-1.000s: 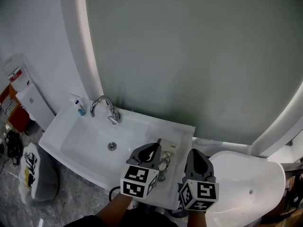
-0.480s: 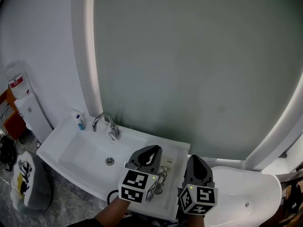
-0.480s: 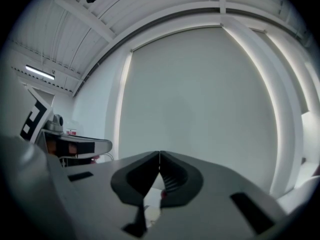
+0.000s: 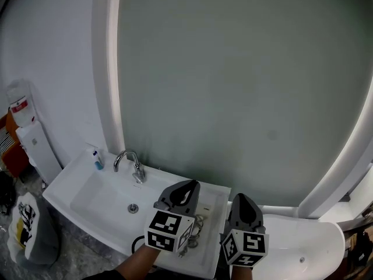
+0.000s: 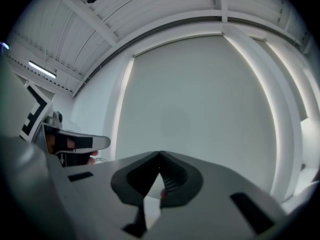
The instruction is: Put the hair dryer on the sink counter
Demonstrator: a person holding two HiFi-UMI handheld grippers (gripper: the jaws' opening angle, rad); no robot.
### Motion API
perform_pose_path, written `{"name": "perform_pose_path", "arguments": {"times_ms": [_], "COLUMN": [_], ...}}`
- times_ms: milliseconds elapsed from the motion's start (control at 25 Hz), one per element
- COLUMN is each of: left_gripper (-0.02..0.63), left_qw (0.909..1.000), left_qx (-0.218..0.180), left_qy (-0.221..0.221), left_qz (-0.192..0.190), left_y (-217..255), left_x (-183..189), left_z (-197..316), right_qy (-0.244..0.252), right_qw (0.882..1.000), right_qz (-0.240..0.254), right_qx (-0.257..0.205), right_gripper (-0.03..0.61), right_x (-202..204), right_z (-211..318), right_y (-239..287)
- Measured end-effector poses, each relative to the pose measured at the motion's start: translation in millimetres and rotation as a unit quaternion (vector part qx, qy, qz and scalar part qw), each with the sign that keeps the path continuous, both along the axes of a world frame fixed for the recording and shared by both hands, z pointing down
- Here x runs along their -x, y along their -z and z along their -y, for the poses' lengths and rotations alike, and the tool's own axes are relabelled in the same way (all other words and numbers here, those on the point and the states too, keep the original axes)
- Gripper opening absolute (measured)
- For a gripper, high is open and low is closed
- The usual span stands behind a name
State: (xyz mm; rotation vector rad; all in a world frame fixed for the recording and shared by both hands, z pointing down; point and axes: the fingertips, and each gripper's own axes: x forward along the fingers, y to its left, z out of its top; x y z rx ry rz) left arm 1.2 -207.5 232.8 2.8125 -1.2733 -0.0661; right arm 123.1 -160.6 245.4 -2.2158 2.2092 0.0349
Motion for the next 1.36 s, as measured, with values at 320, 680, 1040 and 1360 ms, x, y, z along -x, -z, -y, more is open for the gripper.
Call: {"name": "perform_pose_path", "arguments": {"times_ms": [320, 680, 1040, 1360], "left_gripper": [0.020, 0.020, 0.020, 0.020], "left_qw": [1.0000, 1.0000, 0.9999, 0.9999], "left_qx": [-0.001, 0.004, 0.009, 0.012], "left_qy": [-0.002, -0.003, -0.011, -0.009], "left_qz": [0.003, 0.004, -0.006, 0.007], "left_y": [0, -4, -6, -8], "left_x": [-1, 1, 3, 8], "left_z": [3, 8, 11, 14], "right_qy": [0.006, 0.011, 0.008, 0.010], "right_qw": [1.000, 1.000, 1.000, 1.000], "right_qz": [-0.001, -0.004, -0.007, -0.011], "right_qx": [0.003, 0.010, 0.013, 0.014], "right_gripper": [0.021, 0.021, 0.021, 0.021], "right_x": [4, 9, 10, 17], "right_z": [4, 13, 17, 20], "right_y": [-1, -5, -8, -7]}}
